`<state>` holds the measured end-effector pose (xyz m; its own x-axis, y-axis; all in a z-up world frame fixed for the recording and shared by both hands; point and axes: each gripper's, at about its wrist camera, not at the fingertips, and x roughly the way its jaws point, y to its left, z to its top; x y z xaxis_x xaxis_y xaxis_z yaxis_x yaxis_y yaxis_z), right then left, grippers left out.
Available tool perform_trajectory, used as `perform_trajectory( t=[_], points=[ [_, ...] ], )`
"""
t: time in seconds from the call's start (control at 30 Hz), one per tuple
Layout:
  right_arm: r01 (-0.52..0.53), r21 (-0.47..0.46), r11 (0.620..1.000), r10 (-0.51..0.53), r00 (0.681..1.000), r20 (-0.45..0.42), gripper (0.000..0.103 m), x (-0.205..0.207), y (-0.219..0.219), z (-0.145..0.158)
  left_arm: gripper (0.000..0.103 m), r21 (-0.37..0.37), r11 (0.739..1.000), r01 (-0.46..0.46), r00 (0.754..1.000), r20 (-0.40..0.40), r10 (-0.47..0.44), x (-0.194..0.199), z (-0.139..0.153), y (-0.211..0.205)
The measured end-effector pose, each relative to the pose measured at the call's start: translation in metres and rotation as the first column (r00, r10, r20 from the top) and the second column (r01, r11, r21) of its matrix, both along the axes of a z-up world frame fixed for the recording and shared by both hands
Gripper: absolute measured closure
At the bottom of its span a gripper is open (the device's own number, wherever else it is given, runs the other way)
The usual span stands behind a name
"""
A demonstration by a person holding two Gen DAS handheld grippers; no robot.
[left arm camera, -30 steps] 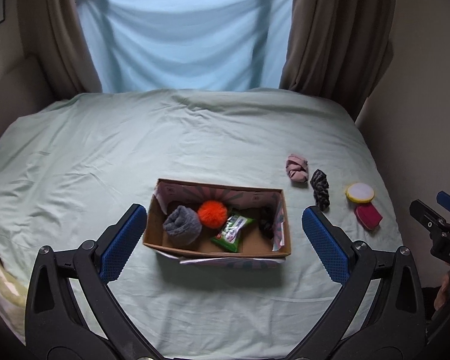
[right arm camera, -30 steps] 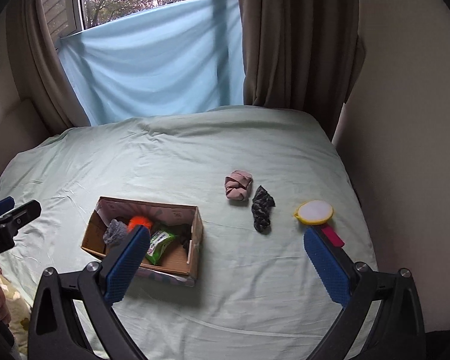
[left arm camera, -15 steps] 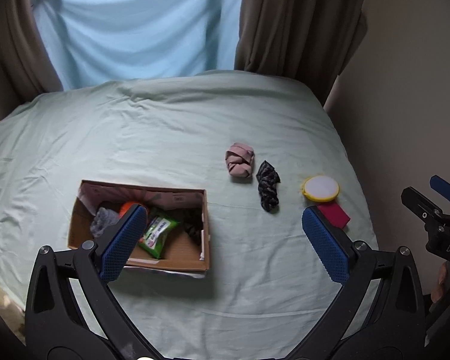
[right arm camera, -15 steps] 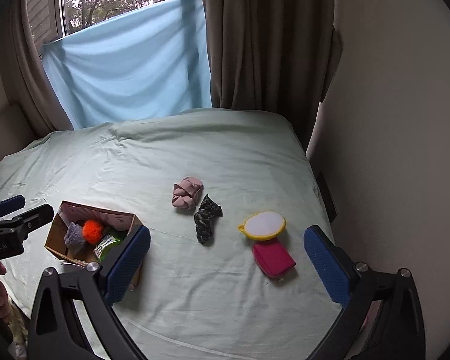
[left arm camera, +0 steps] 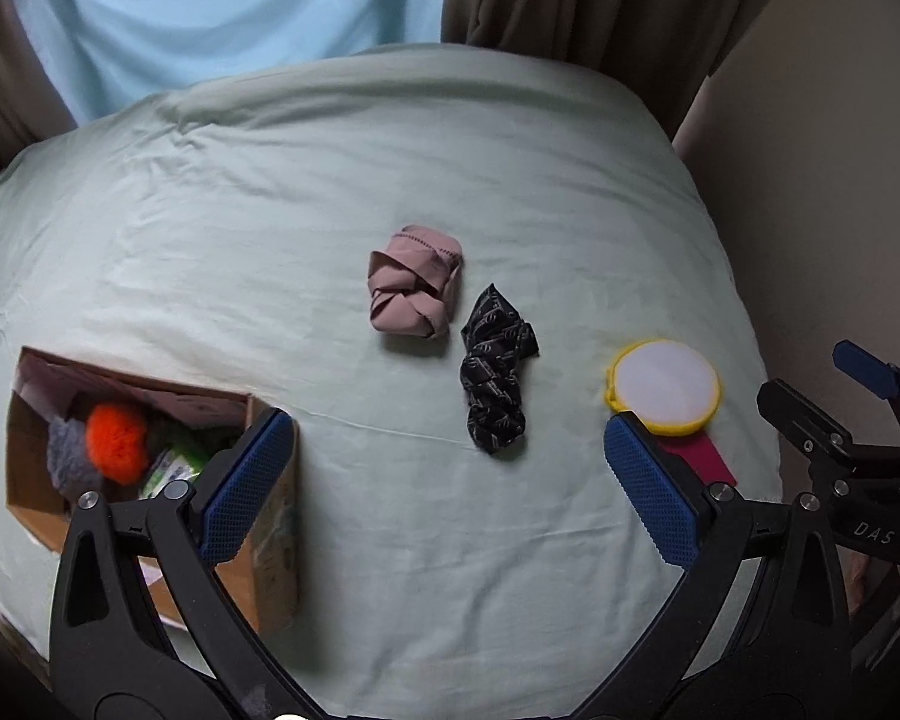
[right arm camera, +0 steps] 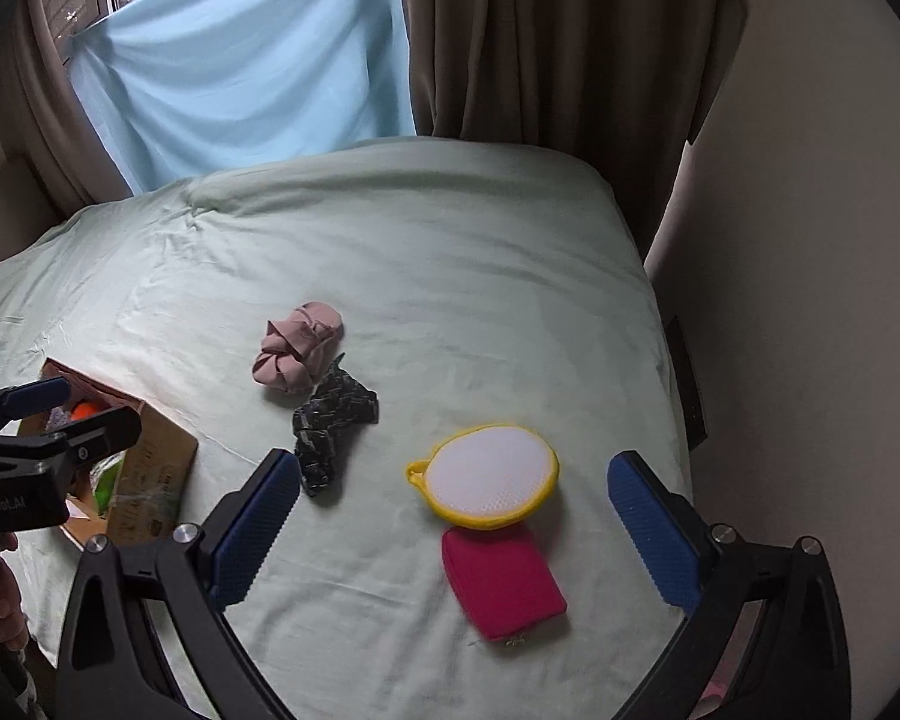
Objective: Organize soft objects
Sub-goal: 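Withdraw both tools from the box toward the scrunchies and sponge, then grasp the black patterned scrunchie with left tool while right tool grasps the yellow sponge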
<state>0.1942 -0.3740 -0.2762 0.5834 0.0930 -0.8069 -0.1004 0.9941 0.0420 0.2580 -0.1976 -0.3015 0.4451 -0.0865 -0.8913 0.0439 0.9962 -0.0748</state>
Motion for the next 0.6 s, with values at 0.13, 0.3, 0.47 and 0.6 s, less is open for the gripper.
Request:
perform_trajectory(
  t=[0.13,0.3,0.47,0.6],
  points=[
    [-0.015,0.002,1.000,0.015,0.999,-0.051,0.001,0.031,-0.008,-0.048,0.000,0.018,1.000,0.012,0.999,-0.040,-0.011,0.025,-0.046,-0.014],
    [-0.050,-0.003,0.999,0.050,0.993,-0.112,0.001,0.056,-0.009,-0.102,0.001,0.021,1.000,0.006,0.996,-0.086,-0.004,0.048,-0.100,-0.023],
    [-0.078,-0.025,0.997,0.073,0.985,-0.156,0.001,0.068,-0.011,-0.150,0.012,0.027,0.999,0.025,0.990,-0.138,-0.021,0.065,-0.144,-0.036],
    [-0.064,0.014,0.998,0.065,0.984,-0.165,0.001,0.073,-0.018,-0.167,0.016,0.064,0.996,0.054,0.986,-0.161,-0.043,0.072,-0.166,-0.047]
  ],
)
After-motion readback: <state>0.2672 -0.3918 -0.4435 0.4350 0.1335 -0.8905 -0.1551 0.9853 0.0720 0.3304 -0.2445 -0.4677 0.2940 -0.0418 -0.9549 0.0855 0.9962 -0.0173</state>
